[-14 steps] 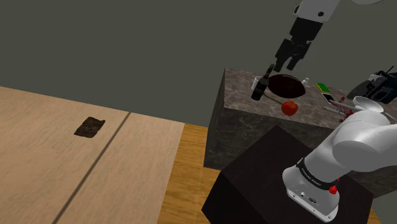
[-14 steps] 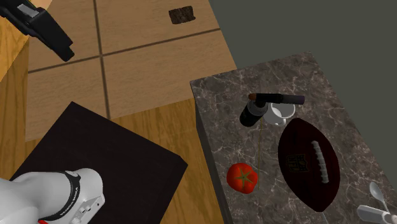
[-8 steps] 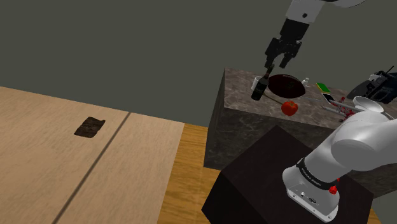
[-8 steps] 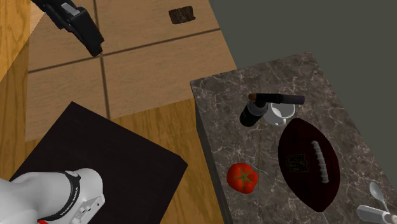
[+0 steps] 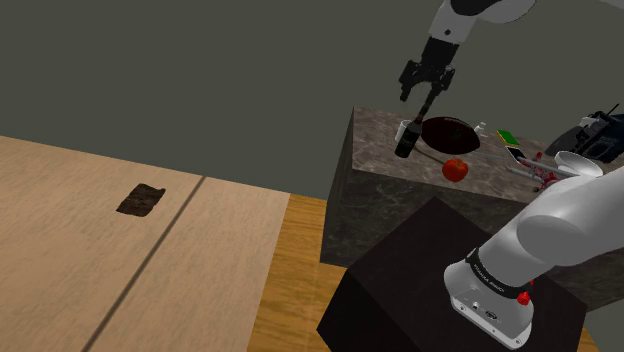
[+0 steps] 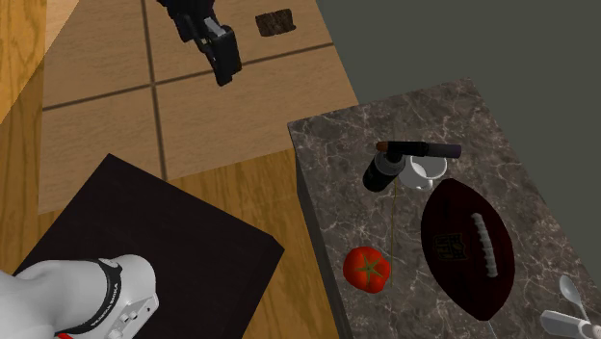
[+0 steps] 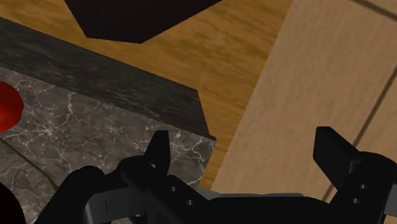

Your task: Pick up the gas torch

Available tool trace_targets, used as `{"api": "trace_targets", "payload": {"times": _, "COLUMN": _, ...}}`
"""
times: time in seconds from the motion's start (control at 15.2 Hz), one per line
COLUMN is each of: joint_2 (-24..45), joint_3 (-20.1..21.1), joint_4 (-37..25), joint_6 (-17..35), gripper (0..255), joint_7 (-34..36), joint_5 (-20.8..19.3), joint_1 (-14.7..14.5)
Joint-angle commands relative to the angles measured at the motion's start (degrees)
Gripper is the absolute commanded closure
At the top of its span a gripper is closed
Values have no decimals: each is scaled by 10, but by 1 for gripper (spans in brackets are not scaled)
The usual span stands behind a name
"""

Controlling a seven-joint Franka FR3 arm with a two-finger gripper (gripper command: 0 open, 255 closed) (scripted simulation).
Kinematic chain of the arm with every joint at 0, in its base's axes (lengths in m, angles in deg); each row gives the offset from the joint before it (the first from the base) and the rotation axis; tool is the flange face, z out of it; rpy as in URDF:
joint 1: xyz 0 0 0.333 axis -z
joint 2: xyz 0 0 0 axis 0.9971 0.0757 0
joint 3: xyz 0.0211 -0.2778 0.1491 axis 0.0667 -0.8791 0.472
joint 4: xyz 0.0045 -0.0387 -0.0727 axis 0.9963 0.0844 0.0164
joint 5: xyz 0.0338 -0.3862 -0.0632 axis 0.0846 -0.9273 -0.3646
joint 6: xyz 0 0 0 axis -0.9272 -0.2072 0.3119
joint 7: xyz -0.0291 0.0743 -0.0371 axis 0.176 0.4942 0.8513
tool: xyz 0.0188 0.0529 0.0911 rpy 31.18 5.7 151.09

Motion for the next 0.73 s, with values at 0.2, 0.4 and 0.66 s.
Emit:
{"api": "trace_targets", "payload": {"times": 0.2, "joint_2": 91, "joint_3": -26, "joint_4": -55, "joint_6": 33, "gripper": 0, "joint_7": 20, "joint_5": 6, "joint_1": 23}}
{"api": "trace_targets", "payload": {"times": 0.4, "joint_2": 146, "joint_3": -43, "joint_4": -93, "joint_6": 47, "gripper": 0, "joint_7": 31, "joint_5": 14, "joint_1": 36}}
{"api": "trace_targets", "payload": {"times": 0.66, "joint_2": 217, "joint_3": -64, "joint_4": -147, "joint_6": 60, "gripper": 0, "joint_7": 42, "joint_5": 30, "joint_1": 55}}
